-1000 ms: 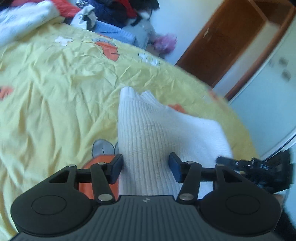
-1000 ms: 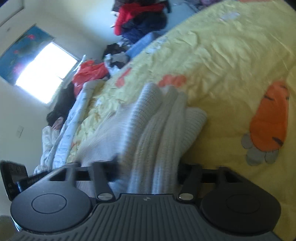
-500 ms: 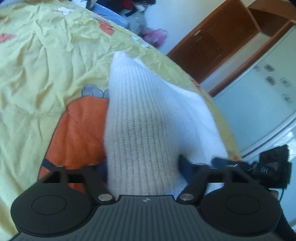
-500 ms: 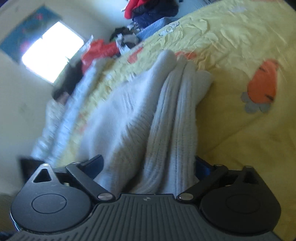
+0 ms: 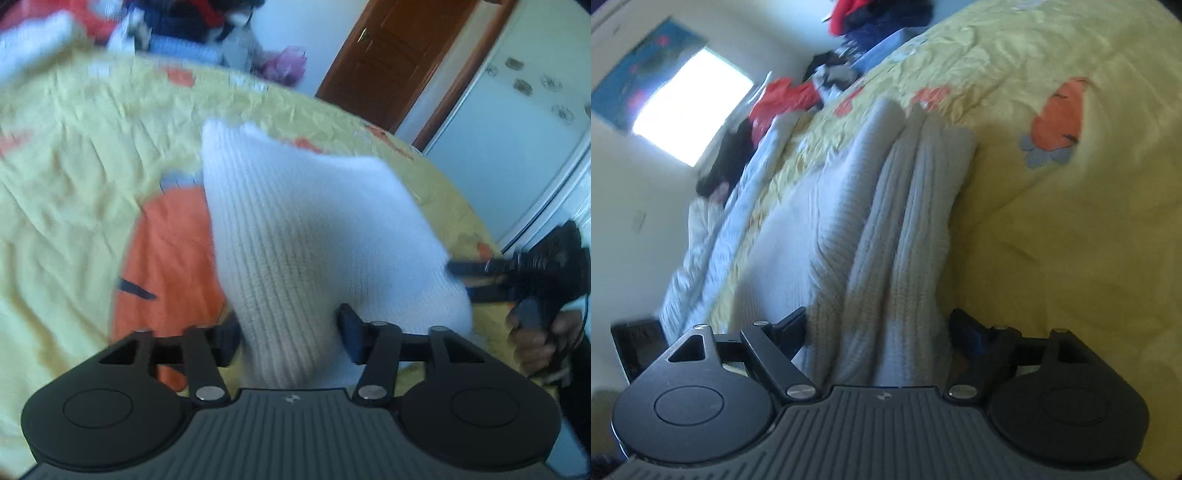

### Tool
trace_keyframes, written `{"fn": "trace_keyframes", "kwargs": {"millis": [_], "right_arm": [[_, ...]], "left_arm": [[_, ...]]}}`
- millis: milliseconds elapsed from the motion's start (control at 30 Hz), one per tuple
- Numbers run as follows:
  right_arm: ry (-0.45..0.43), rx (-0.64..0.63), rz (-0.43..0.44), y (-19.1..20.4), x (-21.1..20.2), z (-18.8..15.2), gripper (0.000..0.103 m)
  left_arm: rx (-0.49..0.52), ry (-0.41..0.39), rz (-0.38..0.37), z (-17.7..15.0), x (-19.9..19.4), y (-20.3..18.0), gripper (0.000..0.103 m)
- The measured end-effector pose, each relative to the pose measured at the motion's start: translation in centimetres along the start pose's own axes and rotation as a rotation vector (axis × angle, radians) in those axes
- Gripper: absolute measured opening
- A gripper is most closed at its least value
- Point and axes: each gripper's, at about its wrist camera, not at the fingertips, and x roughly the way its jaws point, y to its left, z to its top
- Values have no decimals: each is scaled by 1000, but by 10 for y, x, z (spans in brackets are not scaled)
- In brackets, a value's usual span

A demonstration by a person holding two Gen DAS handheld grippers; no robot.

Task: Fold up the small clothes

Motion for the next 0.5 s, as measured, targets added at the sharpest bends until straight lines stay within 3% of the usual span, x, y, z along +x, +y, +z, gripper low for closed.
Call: {"fn": "trace_keyframes", "kwargs": {"millis": [33, 100, 200, 267, 333, 433, 500], "right_arm": [[-46, -5, 2, 3, -10, 1, 85], [-141, -16, 10, 8, -30, 8, 82], [-199, -47, 30, 22, -37, 24, 77], [-169, -87, 42, 29, -28, 35, 71], [-104, -120, 22, 36, -7, 45, 69], [-23, -133, -50, 38, 25, 51, 69], [-4, -139, -58, 40, 34, 52, 70]], "left_arm": [[67, -41, 61, -4, -11, -8, 77], [269, -135, 172, -20, -29, -30, 78], [476, -127, 207, -45, -33, -51, 78], [521, -69, 225, -56, -23, -54, 78], [545, -58, 291, -62, -11, -56, 74], [479, -85, 292, -57, -8, -52, 67], [440, -101, 279, -52, -6, -50, 51]]}}
